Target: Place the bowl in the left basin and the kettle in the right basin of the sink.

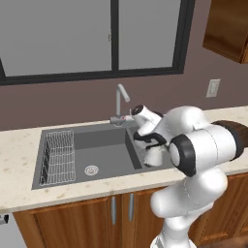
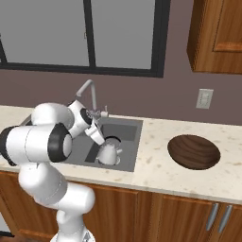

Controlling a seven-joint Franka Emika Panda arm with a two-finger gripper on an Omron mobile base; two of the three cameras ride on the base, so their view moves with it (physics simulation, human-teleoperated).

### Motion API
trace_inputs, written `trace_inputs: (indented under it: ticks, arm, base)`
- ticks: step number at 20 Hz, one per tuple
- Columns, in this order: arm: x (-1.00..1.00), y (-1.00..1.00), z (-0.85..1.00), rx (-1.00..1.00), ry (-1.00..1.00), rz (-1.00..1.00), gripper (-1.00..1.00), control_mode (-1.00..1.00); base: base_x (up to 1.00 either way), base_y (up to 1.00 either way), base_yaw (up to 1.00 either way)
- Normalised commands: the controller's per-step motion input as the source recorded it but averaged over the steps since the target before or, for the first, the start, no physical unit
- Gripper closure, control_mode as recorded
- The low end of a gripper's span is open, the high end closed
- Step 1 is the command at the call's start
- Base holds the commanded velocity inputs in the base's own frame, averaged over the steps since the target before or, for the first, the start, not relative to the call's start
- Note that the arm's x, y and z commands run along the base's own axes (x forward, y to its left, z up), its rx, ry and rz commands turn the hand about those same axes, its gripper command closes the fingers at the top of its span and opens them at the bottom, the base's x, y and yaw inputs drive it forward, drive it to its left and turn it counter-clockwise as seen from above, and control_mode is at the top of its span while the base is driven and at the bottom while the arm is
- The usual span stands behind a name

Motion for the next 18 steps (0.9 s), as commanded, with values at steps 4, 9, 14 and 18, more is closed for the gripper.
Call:
trace_inputs:
  ticks: [4, 9, 14, 18]
  arm:
    - [-0.32, 0.00, 0.41, 0.04, -0.08, 0.06, -1.00, -1.00]
    - [-0.21, 0.00, 0.78, 0.02, -0.10, 0.16, -1.00, -1.00]
    - [-0.26, 0.00, 0.56, 0.01, -0.01, 0.27, -1.00, -1.00]
    - [-0.51, 0.00, 0.36, -0.02, 0.00, 0.34, -1.00, -1.00]
  base:
    - [0.00, 0.00, 0.00]
    - [0.00, 0.00, 0.00]
    - [0.00, 0.00, 0.00]
    - [0.00, 0.00, 0.00]
